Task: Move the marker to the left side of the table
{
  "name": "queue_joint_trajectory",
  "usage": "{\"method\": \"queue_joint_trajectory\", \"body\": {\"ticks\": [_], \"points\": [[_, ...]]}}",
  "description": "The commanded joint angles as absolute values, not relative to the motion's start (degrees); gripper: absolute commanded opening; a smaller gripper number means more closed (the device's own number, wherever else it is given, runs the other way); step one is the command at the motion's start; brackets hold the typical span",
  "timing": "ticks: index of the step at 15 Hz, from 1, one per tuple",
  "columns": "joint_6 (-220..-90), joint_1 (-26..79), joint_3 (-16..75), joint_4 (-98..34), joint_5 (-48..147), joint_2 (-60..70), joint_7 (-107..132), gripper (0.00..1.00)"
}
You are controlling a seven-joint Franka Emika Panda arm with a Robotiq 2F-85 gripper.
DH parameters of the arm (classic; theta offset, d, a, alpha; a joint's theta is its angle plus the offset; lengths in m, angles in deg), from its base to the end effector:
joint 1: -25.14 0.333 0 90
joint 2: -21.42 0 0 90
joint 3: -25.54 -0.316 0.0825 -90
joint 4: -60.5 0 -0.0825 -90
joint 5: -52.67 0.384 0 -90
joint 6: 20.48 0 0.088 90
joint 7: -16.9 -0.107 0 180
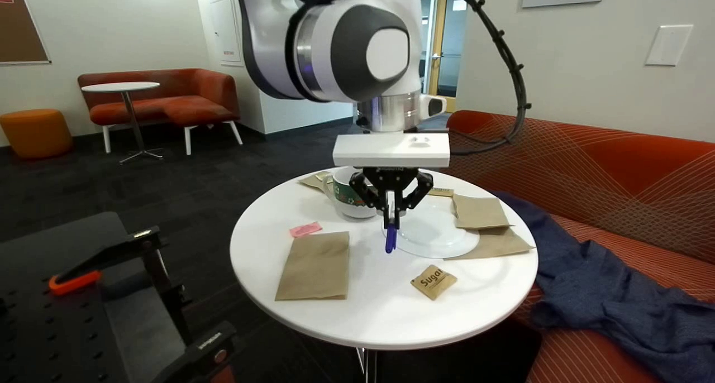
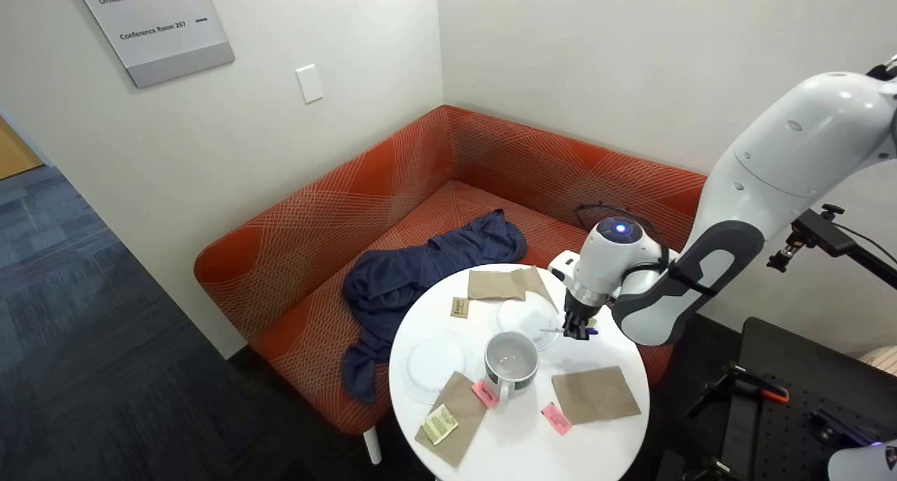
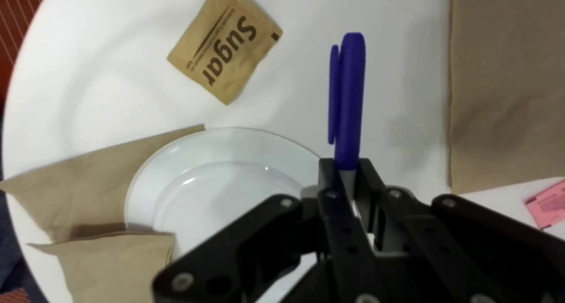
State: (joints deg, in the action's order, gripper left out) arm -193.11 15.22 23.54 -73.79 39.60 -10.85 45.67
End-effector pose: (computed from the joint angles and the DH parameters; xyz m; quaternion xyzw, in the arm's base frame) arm 0.5028 -0.0516 0.1048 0.9565 0.2866 0.0474 0.0278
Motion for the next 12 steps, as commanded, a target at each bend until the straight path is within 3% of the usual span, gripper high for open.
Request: {"method": "queue_joint_trajectory", "body": {"ticks": [1, 5, 12], "points": [[-193.17, 16.56, 24.12, -81.77, 38.81, 0.16, 41.65, 0.03], [-191.39, 17.78, 22.53, -86.60, 39.33, 9.27, 41.27, 0.03], [-189.56, 18.85, 11.77, -93.02, 47.86, 19.57, 42.04, 0.03]]}}
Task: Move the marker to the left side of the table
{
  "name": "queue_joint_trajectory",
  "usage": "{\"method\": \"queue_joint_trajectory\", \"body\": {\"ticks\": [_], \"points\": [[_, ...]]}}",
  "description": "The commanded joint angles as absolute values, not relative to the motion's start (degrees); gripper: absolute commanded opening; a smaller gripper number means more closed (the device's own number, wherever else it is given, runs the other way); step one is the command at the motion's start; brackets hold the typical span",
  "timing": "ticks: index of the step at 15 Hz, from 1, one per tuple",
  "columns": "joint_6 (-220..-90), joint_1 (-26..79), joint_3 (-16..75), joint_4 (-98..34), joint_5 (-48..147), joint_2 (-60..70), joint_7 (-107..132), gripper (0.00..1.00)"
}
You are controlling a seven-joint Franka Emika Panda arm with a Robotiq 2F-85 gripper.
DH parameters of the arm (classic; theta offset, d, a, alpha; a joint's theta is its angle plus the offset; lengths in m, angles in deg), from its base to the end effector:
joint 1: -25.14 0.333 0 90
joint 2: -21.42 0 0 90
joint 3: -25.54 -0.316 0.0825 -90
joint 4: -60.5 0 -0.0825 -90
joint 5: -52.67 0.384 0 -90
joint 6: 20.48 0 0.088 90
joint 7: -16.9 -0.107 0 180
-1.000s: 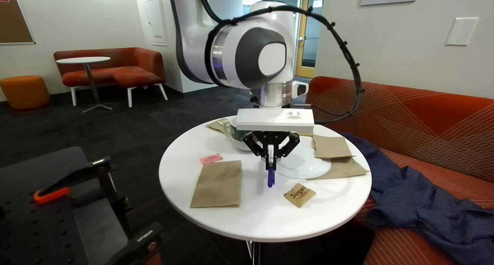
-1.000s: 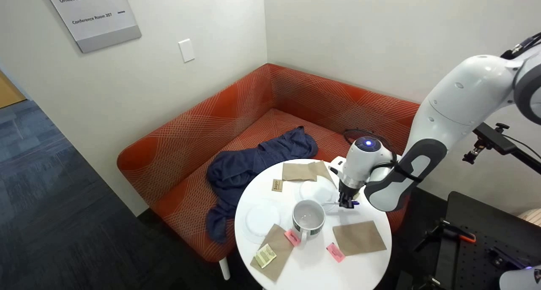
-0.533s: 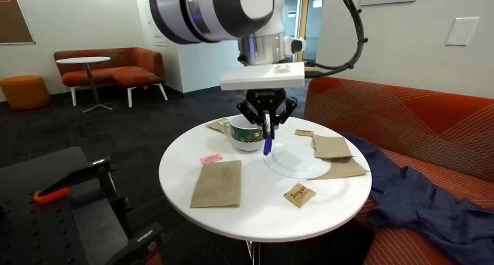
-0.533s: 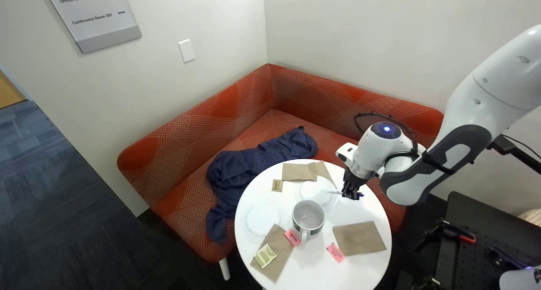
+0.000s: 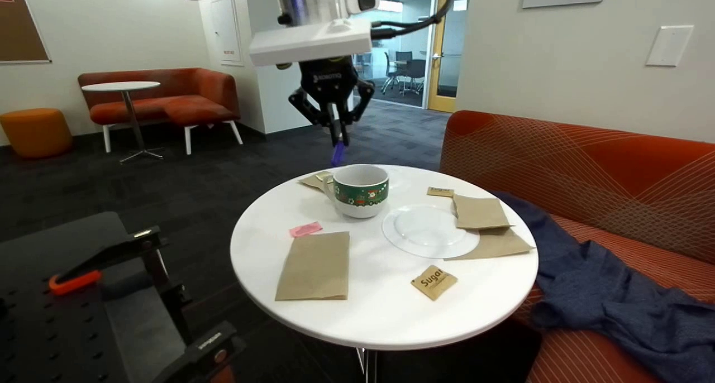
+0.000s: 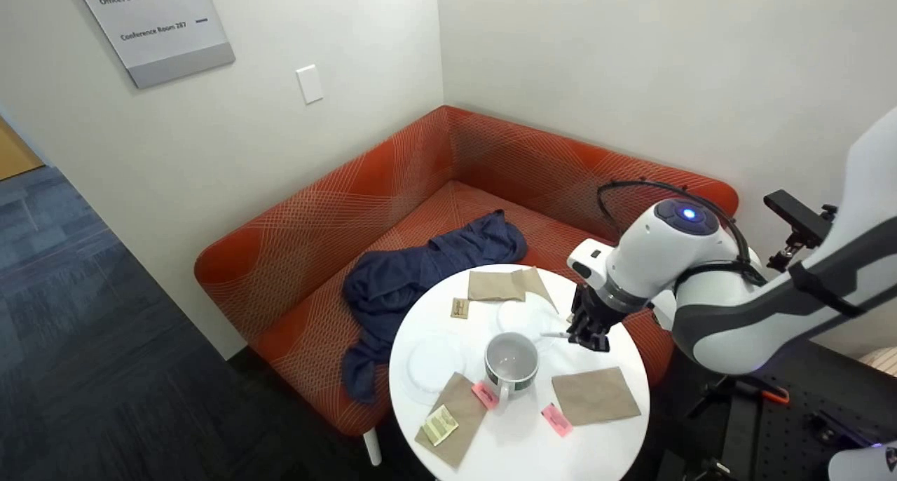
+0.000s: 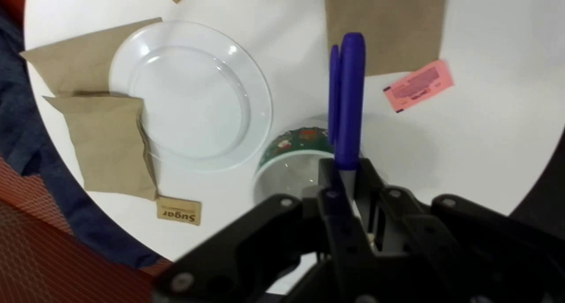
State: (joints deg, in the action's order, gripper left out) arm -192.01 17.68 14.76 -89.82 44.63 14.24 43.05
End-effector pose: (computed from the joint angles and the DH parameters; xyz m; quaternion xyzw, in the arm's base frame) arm 0.4540 0.0380 0.2315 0.9409 0.3151 0.1198 0.0316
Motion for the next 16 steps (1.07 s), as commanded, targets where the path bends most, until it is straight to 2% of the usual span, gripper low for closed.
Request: {"method": "queue_joint_trajectory", "body": {"ticks": [1, 9, 10, 16], "points": [[-189.22, 19.29, 10.35, -93.36, 49.37, 20.06, 42.12, 0.03], [-186.90, 22.01, 4.90, -91.07, 55.45, 16.47, 44.06, 0.03], [-186.87, 25.38, 7.91, -90.34, 55.71, 15.34, 44.29, 0.03], [-188.70, 26.25, 9.94, -87.05, 51.45, 7.44, 43.90, 0.03]]}}
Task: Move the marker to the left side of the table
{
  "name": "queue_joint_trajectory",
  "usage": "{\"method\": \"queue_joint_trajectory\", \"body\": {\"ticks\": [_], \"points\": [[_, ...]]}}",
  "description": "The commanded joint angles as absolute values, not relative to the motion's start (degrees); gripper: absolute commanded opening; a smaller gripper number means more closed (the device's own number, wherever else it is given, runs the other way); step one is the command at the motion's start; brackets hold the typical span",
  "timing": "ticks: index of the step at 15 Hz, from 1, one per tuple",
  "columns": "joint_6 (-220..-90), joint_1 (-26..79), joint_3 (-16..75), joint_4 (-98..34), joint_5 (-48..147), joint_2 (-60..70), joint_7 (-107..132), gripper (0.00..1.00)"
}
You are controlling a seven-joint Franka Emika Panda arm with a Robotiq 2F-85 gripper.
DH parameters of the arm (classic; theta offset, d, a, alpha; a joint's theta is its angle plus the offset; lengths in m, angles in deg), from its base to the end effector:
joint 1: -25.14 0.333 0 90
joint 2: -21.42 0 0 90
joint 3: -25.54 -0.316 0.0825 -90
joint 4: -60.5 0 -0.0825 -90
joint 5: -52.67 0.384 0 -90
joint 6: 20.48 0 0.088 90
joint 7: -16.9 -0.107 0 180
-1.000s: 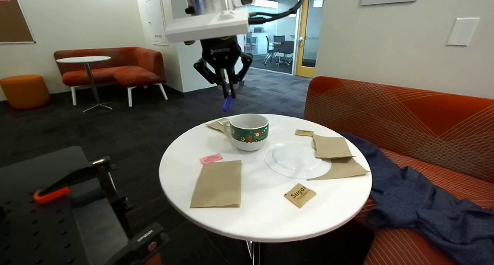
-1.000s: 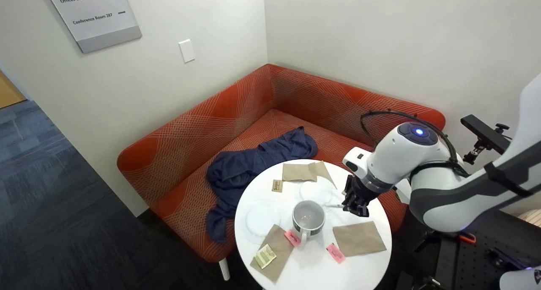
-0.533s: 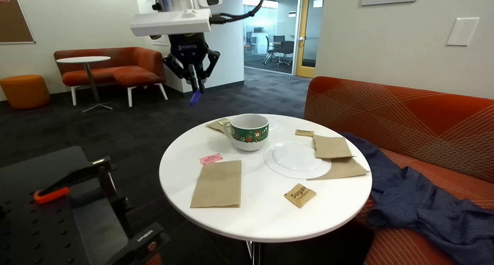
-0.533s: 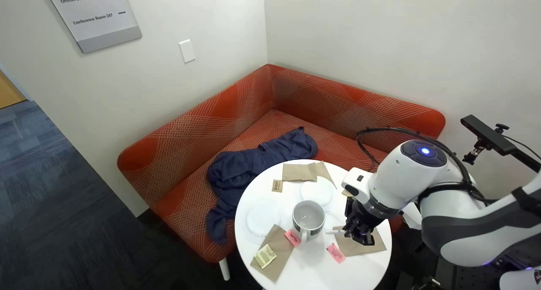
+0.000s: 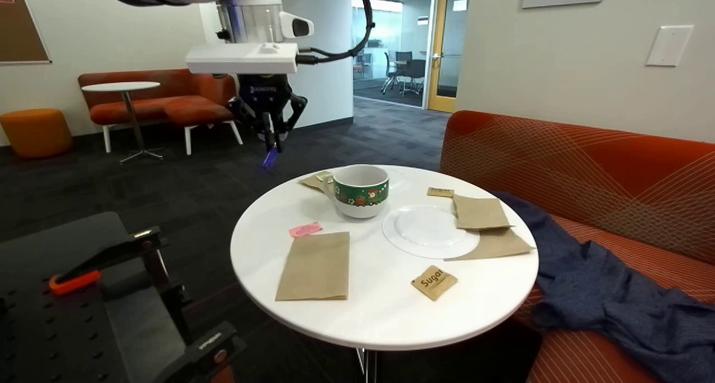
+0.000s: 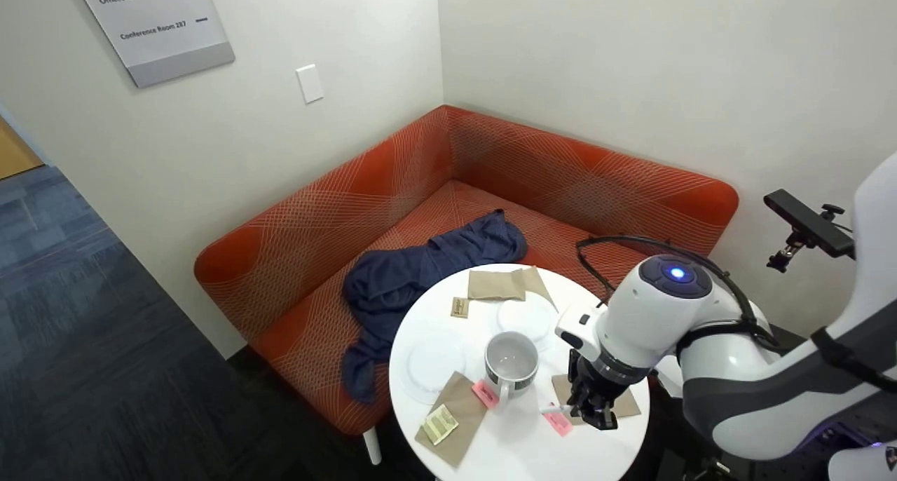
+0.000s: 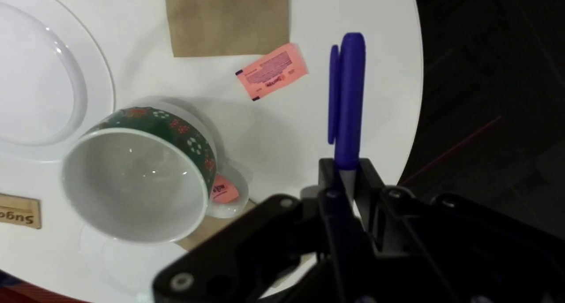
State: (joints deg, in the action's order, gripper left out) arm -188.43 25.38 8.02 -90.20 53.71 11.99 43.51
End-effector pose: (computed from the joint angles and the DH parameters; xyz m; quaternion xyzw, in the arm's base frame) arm 0.4218 0.1386 0.2075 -0.9279 -0.3650 -0.0736 0.0214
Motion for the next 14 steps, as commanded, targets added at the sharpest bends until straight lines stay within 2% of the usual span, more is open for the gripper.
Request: {"method": "queue_joint_trajectory", "body": {"ticks": [1, 14], "points": [[-188.83, 26.10, 10.21, -85.73, 50.55, 5.47, 44.17, 0.03], [-194.13, 27.38, 10.99, -77.97, 42.75, -9.64, 41.78, 0.03]]}}
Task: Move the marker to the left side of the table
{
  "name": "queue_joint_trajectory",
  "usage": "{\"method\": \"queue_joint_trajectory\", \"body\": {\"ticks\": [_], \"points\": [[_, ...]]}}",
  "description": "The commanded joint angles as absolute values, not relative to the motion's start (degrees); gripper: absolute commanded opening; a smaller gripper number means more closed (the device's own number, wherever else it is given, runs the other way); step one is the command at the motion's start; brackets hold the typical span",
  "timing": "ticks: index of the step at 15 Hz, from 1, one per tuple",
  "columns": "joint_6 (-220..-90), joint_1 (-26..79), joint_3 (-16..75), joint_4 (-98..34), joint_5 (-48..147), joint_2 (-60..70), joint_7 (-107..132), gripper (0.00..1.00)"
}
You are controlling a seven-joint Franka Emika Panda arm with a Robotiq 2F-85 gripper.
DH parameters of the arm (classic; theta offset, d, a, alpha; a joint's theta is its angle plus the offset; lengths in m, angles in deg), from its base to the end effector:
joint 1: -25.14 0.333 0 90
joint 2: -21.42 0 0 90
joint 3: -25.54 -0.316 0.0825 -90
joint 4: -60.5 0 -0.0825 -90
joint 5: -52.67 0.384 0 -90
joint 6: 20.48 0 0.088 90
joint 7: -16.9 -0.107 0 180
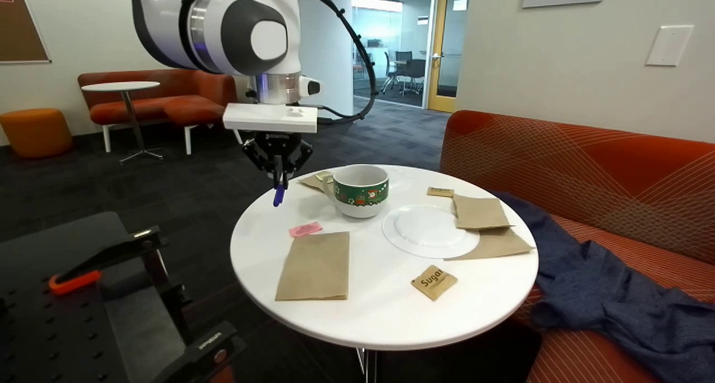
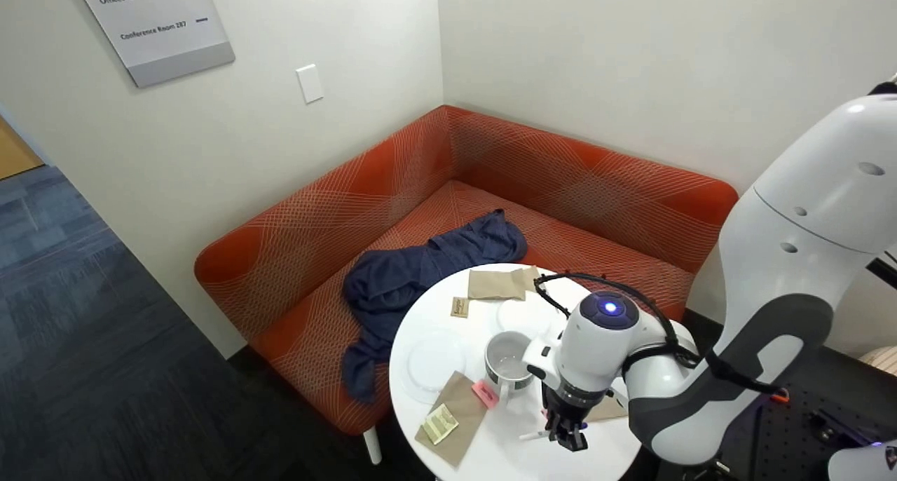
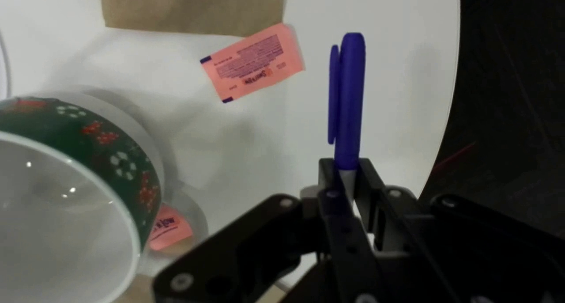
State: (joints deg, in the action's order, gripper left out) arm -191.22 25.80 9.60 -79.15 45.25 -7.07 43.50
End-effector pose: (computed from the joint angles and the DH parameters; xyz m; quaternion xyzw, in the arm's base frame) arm 0.4534 0.1578 0.1203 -0.9103 -0.4091 -0.0401 0.0492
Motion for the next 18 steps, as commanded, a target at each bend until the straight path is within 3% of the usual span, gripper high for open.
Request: {"method": "queue_joint_trajectory", "body": {"ticks": [1, 12, 13, 14, 18], "points": [[-194.91, 28.25, 11.81, -77.79, 41.92, -10.28, 41.15, 0.03], [-197.60, 34.87, 17.88, -70.73, 38.56, -18.91, 36.90, 0.03], [-197.20, 35.14, 17.96, -70.13, 38.58, -19.41, 36.59, 0.29], [-197.07, 35.22, 17.97, -69.77, 38.56, -19.78, 36.56, 0.40], [-198.08, 37.07, 19.73, -70.25, 38.46, -18.89, 35.50, 0.69]]}}
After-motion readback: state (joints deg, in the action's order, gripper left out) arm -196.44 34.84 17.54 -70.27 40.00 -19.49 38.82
